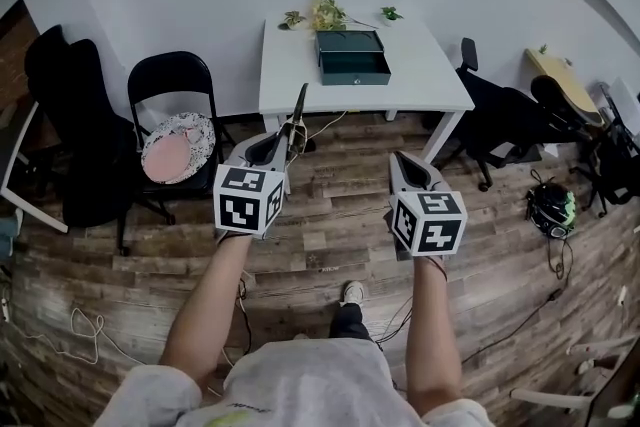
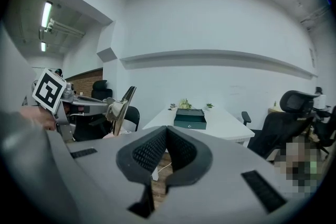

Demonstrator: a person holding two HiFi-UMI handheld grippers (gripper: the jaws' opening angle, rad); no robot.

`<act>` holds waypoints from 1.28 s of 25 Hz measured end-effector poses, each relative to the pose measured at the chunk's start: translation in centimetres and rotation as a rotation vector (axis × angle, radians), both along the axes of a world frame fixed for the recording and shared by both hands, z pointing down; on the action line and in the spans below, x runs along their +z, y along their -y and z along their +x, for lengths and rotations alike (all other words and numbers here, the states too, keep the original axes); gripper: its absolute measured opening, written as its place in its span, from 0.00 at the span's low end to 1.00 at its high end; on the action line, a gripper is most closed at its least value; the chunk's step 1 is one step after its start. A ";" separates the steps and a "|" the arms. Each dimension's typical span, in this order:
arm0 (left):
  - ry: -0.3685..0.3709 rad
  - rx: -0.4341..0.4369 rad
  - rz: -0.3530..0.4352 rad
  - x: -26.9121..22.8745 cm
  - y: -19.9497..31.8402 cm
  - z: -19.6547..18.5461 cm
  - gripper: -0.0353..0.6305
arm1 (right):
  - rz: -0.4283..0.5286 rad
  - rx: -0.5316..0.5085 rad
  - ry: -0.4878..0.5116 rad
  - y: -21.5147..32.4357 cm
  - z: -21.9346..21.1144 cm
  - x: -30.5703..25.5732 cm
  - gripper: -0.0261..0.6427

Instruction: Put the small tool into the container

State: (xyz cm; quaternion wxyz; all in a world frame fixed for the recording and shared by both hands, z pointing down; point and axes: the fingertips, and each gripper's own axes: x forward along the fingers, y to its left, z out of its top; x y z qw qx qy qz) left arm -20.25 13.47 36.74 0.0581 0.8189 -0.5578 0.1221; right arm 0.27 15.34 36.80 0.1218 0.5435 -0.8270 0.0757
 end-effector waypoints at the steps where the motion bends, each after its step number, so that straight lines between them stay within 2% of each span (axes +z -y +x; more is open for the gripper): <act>1: 0.002 -0.005 -0.001 0.0 0.7 0.2 0.06 | -0.002 -0.008 -0.001 0.9 0.1 0.1 0.05; 17: 0.036 -0.096 -0.036 0.0 11.5 5.4 0.06 | -0.022 -0.121 -0.002 13.9 5.3 -0.1 0.05; 32: 0.067 -0.148 -0.047 0.4 16.8 8.7 0.06 | -0.028 -0.181 0.020 19.9 8.5 0.6 0.05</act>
